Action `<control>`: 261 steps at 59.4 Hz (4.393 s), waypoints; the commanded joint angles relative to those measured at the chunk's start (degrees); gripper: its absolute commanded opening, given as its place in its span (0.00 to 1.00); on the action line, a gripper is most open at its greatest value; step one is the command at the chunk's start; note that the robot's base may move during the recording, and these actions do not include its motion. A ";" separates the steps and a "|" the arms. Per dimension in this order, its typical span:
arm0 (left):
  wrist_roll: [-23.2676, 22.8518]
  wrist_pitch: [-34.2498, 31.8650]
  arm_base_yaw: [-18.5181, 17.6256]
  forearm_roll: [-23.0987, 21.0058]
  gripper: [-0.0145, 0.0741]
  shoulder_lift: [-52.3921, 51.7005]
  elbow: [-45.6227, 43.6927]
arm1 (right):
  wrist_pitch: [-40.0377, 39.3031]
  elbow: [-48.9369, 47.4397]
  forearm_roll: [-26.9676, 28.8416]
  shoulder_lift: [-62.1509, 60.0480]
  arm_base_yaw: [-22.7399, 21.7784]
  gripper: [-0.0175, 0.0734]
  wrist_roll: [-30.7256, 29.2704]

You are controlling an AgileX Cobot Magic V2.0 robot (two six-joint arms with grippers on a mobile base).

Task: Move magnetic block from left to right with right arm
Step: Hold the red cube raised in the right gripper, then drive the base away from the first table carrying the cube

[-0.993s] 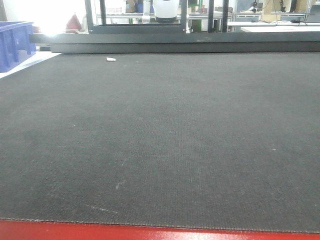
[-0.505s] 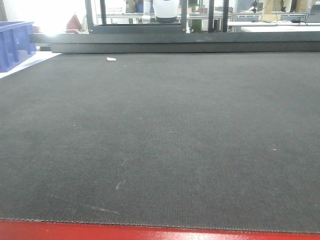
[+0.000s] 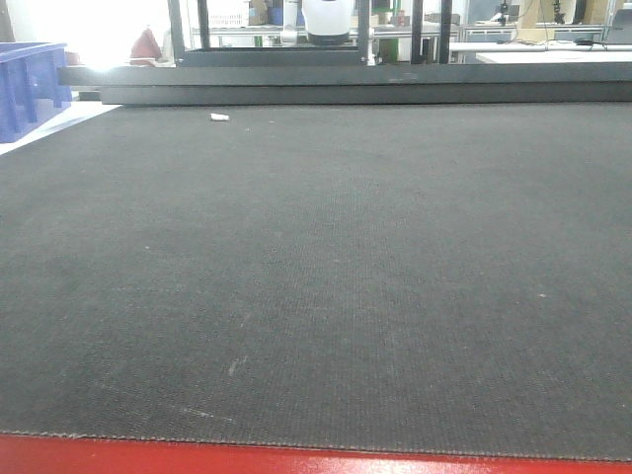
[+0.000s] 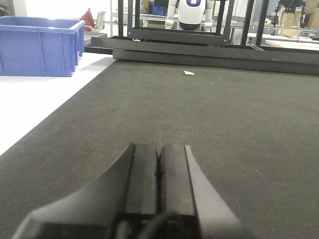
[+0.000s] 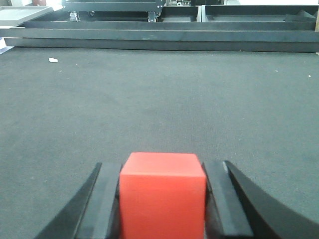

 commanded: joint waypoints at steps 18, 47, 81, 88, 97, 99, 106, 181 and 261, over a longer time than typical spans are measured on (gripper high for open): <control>-0.25 -5.15 0.19 0.00 0.03 -0.79 0.59 | -4.82 -1.51 -0.35 0.99 -0.16 0.36 -0.44; -0.25 -5.15 0.19 0.00 0.03 -0.79 0.59 | -4.82 -1.51 -0.35 0.99 -0.16 0.36 -0.44; -0.25 -5.15 0.19 0.00 0.03 -0.79 0.59 | -4.82 -1.51 -0.35 0.99 -0.16 0.36 -0.44; -0.25 -5.15 0.19 0.00 0.03 -0.79 0.59 | -4.82 -1.51 -0.35 0.99 -0.16 0.36 -0.44; -0.25 -5.15 0.19 0.00 0.03 -0.79 0.59 | -4.82 -1.51 -0.35 0.99 -0.16 0.36 -0.44; -0.25 -5.15 0.19 0.00 0.03 -0.79 0.59 | -4.82 -1.51 -0.35 0.99 -0.16 0.36 -0.44; -0.25 -5.15 0.19 0.00 0.03 -0.79 0.59 | -4.82 -1.51 -0.35 0.99 -0.16 0.36 -0.44; -0.25 -5.15 0.19 0.00 0.03 -0.79 0.59 | -4.82 -1.51 -0.35 0.99 -0.16 0.36 -0.44; -0.25 -5.15 0.19 0.00 0.03 -0.67 0.59 | -4.82 -1.52 -0.35 0.91 -0.16 0.36 -0.44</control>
